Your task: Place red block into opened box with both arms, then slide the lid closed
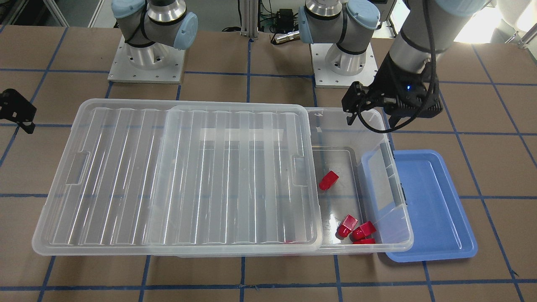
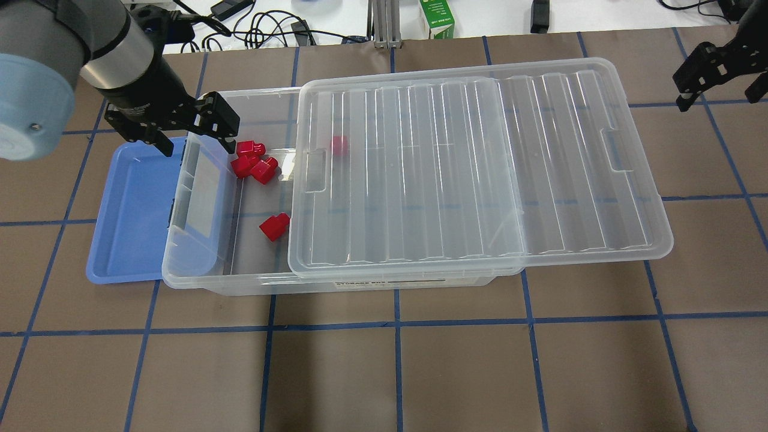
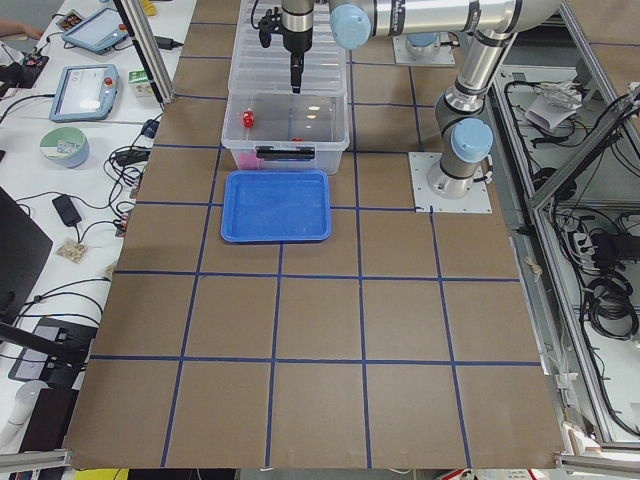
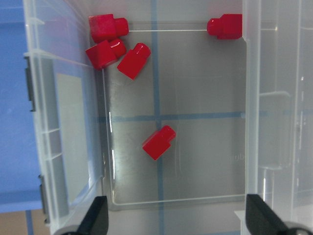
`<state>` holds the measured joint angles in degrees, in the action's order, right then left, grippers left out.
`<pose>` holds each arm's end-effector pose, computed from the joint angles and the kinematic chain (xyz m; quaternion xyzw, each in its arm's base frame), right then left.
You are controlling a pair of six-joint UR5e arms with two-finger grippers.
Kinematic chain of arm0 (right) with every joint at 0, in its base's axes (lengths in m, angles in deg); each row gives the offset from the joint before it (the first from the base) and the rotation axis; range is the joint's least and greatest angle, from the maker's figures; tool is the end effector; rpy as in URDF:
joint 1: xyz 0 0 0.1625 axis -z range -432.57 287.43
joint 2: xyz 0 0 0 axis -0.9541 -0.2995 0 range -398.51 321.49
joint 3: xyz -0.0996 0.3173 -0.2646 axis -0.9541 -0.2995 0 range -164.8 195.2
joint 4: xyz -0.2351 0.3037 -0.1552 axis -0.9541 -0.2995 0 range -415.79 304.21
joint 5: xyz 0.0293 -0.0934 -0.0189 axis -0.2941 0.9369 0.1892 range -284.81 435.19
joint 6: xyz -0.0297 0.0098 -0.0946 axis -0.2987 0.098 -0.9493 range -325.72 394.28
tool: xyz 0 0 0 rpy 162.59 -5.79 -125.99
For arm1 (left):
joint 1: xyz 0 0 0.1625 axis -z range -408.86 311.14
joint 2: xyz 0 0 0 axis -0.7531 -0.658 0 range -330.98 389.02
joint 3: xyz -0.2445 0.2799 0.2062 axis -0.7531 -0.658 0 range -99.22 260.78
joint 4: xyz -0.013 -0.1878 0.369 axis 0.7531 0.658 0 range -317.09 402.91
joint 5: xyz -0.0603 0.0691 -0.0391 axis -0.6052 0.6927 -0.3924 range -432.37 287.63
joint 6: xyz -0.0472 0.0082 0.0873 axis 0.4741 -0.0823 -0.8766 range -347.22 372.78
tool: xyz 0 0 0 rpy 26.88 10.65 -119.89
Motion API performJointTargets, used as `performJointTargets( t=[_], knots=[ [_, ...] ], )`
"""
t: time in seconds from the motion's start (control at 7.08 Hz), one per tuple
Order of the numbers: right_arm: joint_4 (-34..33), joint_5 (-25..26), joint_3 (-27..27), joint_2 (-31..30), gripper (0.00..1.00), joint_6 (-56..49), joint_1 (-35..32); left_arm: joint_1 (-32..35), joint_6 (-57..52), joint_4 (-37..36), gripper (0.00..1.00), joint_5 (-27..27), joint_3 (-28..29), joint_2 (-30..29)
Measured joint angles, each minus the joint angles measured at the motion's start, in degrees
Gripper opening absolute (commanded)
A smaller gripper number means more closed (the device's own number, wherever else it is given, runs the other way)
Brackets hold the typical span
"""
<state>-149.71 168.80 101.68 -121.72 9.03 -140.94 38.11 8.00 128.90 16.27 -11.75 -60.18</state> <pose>-0.0818 -0.5512 0.4639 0.0313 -0.9990 -0.0073 0.0312 -0.1095 -0.4961 0.4801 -0.0155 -0.9996 0.0206 0.0105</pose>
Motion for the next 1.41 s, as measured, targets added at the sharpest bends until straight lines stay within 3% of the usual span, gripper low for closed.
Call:
performJointTargets(
  t=[0.42,0.99,1.41],
  knots=[
    [-11.28,0.05,6.49,4.5,1.0,-4.57,1.31,0.23,-0.32,1.55,1.0,-0.07,0.49,2.32],
    [-12.69,-0.9,9.76,5.12,1.0,-3.86,0.28,0.09,-0.32,1.67,1.0,0.67,0.36,2.82],
    [-12.61,-1.99,9.93,5.17,1.0,1.01,-4.5,0.13,-0.29,1.49,1.0,0.93,0.85,2.91]
  ],
)
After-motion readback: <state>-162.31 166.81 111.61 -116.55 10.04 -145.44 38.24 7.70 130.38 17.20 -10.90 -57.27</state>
